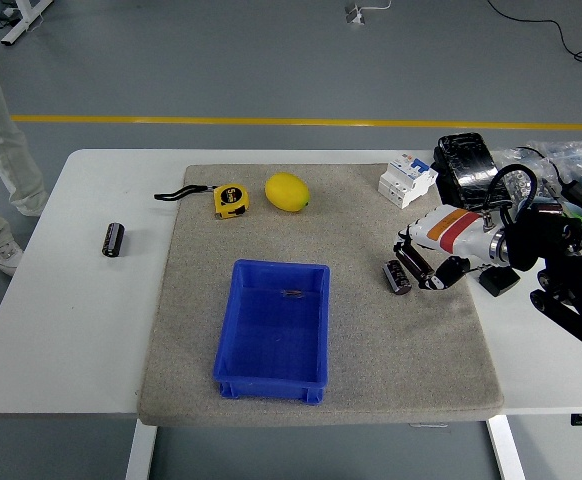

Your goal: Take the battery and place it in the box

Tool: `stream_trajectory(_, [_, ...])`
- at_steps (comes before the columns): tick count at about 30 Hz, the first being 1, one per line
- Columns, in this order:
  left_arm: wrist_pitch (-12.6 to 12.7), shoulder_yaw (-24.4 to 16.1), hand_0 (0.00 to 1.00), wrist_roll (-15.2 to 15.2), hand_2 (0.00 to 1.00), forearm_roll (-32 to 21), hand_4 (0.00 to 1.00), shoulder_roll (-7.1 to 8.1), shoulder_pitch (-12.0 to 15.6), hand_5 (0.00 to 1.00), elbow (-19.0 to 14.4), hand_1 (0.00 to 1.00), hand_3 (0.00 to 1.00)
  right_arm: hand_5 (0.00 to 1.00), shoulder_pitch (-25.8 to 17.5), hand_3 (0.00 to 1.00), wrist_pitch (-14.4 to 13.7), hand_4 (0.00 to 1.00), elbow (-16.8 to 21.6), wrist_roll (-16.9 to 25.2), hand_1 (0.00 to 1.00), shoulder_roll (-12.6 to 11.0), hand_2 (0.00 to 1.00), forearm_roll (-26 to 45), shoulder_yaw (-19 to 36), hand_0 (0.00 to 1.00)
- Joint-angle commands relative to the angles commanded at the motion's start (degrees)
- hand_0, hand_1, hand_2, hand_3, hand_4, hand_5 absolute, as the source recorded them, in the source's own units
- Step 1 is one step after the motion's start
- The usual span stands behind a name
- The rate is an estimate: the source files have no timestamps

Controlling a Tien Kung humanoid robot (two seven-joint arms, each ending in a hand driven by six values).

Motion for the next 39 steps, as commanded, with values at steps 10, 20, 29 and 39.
stream_trajectory(10, [0.0, -0.3, 0.698, 0.0, 0.662, 0.2, 0.658, 0.12, 0.4, 0.777, 0.1, 0.583, 0.681, 0.213, 1.8, 0.591, 2.0, 0.726, 15.8, -2.9, 0.559, -1.1, 0.605, -3.5, 3.7, 0.559])
stream_trajectory(20, [-0.1, -0.8, 0.697, 0.4, 0.657, 1.2, 0.656, 0.21, 0.5, 0.778, 0.1, 0.581, 0.681, 0.257, 2.3, 0.624, 6.4, 0.781, 30.3, -6.4, 0.602, 0.5, 0.653, -6.7, 2.9, 0.585])
stream_trajectory(29, [0.1, -1.6, 0.697, 0.6, 0.655, 2.2, 0.656, 0.32, 0.7, 0.779, 0.2, 0.580, 0.681, 0.317, 3.2, 0.752, 14.1, 0.861, 35.2, -10.9, 0.652, 3.9, 0.736, -8.6, 0.5, 0.603])
stream_trajectory(39, [0.5, -1.9, 0.696, 0.6, 0.649, 2.2, 0.657, 0.40, 0.6, 0.782, 0.2, 0.580, 0.678, 0.405, 4.0, 0.976, 13.7, 0.982, 33.8, -12.0, 0.746, 5.2, 0.880, -5.6, -0.1, 0.709])
